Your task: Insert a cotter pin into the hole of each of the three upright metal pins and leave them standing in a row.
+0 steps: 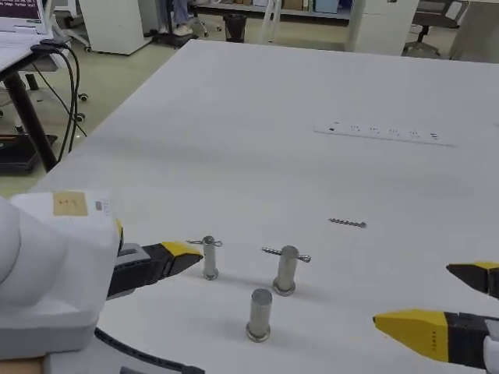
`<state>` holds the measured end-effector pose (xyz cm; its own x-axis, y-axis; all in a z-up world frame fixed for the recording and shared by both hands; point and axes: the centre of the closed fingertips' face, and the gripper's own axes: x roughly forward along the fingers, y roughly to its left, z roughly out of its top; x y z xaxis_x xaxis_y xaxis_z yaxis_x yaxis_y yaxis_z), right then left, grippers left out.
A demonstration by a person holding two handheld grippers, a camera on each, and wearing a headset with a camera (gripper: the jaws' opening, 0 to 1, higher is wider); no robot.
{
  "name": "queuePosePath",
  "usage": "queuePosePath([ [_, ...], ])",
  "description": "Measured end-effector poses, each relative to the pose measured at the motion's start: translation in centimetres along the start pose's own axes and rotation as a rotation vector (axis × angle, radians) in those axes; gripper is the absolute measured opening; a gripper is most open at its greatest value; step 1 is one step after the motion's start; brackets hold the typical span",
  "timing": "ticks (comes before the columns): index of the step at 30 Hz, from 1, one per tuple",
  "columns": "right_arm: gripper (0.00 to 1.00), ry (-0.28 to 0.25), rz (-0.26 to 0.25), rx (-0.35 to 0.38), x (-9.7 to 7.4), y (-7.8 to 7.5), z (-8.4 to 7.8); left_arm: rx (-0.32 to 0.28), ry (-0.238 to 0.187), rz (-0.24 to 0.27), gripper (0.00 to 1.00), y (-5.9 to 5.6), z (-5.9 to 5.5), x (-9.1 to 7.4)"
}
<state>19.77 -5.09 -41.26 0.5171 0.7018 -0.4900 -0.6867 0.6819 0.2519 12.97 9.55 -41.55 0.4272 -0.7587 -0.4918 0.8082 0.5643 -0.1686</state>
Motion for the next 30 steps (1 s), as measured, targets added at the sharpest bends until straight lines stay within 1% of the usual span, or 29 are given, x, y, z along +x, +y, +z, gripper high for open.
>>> queuePosePath([
  [2,0.93,0.002,-0.004,-0.013,0.1,-0.4,0.4,0.000,0.003,0.005,0.99,-0.1,-0.2,-0.1],
  [4,0.92,0.012,-0.008,-0.026,0.2,-1.1,0.9,-0.010,-0.005,0.018,0.99,-0.2,-0.2,-0.3],
  [5,0.91,0.017,-0.005,-0.034,0.3,-1.3,1.1,-0.021,-0.016,0.027,0.99,-0.1,-0.1,-0.4],
  [8,0.89,0.056,-0.007,-0.083,0.4,-2.0,1.5,-0.031,-0.022,0.039,0.99,-0.1,-0.1,-0.5],
  [10,0.88,0.082,-0.009,-0.097,0.7,-2.6,1.8,-0.029,-0.018,0.044,0.99,-0.2,-0.2,-0.6],
  [15,0.85,0.108,-0.003,-0.118,1.3,-3.7,2.7,-0.044,-0.027,0.060,0.99,-0.2,-0.1,-0.8],
  [18,0.81,0.137,-0.002,-0.163,1.6,-4.4,3.0,-0.058,-0.035,0.068,0.99,-0.2,-0.1,-1.0],
  [19,0.78,0.148,-0.002,-0.177,1.7,-4.6,3.0,-0.059,-0.036,0.069,0.99,-0.2,-0.1,-1.0],
  [20,0.76,0.168,0.002,-0.193,2.0,-5.1,3.0,-0.062,-0.036,0.072,0.99,-0.2,-0.2,-1.0],
  [22,0.72,0.190,0.015,-0.224,2.3,-5.6,3.1,-0.071,-0.038,0.079,0.99,-0.2,-0.3,-1.1],
  [26,0.65,0.250,0.030,-0.297,2.9,-5.9,3.2,-0.085,-0.039,0.087,0.99,-0.3,-0.5,-1.2],
  [29,0.58,0.336,0.057,-0.365,3.4,-6.3,2.9,-0.082,-0.053,0.095,0.99,-0.4,-0.4,-1.3],
  [30,0.56,0.347,0.065,-0.387,3.7,-6.3,2.9,-0.083,-0.055,0.097,0.99,-0.4,-0.3,-1.3],
])
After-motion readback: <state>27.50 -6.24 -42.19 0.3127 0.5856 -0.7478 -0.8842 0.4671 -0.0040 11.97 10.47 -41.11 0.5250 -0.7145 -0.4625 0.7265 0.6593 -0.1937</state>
